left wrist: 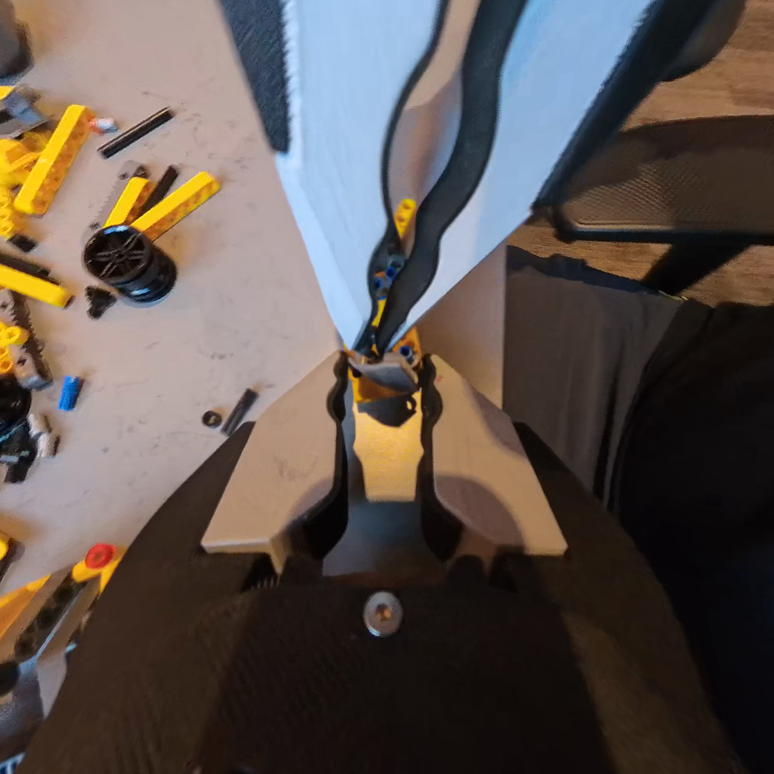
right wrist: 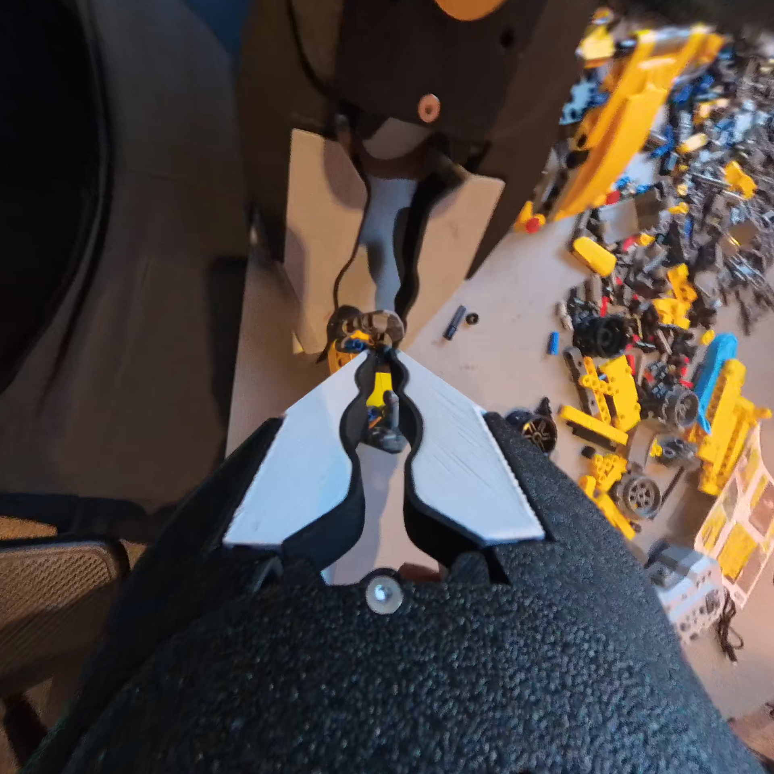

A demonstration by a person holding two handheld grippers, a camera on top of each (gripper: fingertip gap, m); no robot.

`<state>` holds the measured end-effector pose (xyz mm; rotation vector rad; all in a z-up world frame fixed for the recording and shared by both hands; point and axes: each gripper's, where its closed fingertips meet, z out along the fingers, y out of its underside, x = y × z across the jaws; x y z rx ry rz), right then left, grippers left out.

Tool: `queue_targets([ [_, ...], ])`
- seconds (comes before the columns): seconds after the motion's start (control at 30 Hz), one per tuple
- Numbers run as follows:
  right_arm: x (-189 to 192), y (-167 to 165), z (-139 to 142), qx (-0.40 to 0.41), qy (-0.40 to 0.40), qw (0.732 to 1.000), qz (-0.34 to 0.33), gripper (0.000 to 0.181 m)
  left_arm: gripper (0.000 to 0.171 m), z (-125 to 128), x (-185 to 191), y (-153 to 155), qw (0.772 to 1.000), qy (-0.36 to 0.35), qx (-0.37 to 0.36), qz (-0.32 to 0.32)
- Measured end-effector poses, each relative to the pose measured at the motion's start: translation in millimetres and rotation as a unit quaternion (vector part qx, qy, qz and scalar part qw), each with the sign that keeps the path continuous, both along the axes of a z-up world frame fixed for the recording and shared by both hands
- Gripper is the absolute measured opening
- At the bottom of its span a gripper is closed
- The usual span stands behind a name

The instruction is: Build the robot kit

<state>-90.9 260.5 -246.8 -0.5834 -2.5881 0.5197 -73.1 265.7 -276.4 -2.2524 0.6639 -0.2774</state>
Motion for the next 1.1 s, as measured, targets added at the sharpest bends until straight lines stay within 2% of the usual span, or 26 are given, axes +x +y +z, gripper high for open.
queue_targets([
  [0.03, -2, 3, 1, -0.006, 0.011, 1.0, -0.014, 0.006, 0.033, 0, -2, 1, 1.0, -0.003, 0.0, 0.012],
  [0.1, -3, 9, 6, -0.024, 0.031, 0.998, -0.041, 0.006, 0.034, 3, -7, 4, 0.999, -0.003, 0.008, 0.034],
  [0.23, -7, 13, 27, -0.088, 0.087, 0.988, -0.089, 0.006, 0.049, 12, -12, 8, 0.997, -0.004, 0.04, 0.064],
  [0.4, -13, 14, 51, -0.199, 0.131, 0.958, -0.157, 0.005, 0.05, 37, -10, 14, 0.99, -0.054, 0.104, 0.08],
  [0.5, -13, 10, 61, -0.263, 0.136, 0.937, -0.183, 0.005, 0.039, 49, -11, 15, 0.983, -0.101, 0.123, 0.094],
  [0.57, -13, 8, 67, -0.296, 0.139, 0.925, -0.194, 0.005, 0.039, 59, -11, 14, 0.975, -0.147, 0.134, 0.098],
  [0.63, -12, 7, 73, -0.322, 0.14, 0.915, -0.201, 0.004, 0.042, 65, -12, 14, 0.969, -0.179, 0.134, 0.102],
  [0.8, -12, 10, 70, -0.338, 0.138, 0.903, -0.226, 0.0, 0.038, 77, -12, 11, 0.962, -0.204, 0.152, 0.1],
  [0.87, -10, 3, 73, -0.365, 0.135, 0.896, -0.212, 0.0, 0.026, 81, -11, 9, 0.959, -0.218, 0.158, 0.092],
  [0.9, -9, -1, 77, -0.383, 0.137, 0.89, -0.204, 0.0, 0.004, 82, -10, 9, 0.958, -0.219, 0.162, 0.087],
  [0.93, -9, -1, 79, -0.393, 0.137, 0.886, -0.205, 0.0, 0.0, 80, -11, 9, 0.96, -0.215, 0.161, 0.085],
  [1.03, -17, 17, 62, -0.355, 0.142, 0.891, -0.246, 0.0, 0.0, 55, -26, 14, 0.97, -0.167, 0.12, 0.129],
  [1.1, -18, 31, 53, -0.328, 0.15, 0.894, -0.264, 0.0, 0.0, 61, -25, 13, 0.967, -0.181, 0.125, 0.131],
])
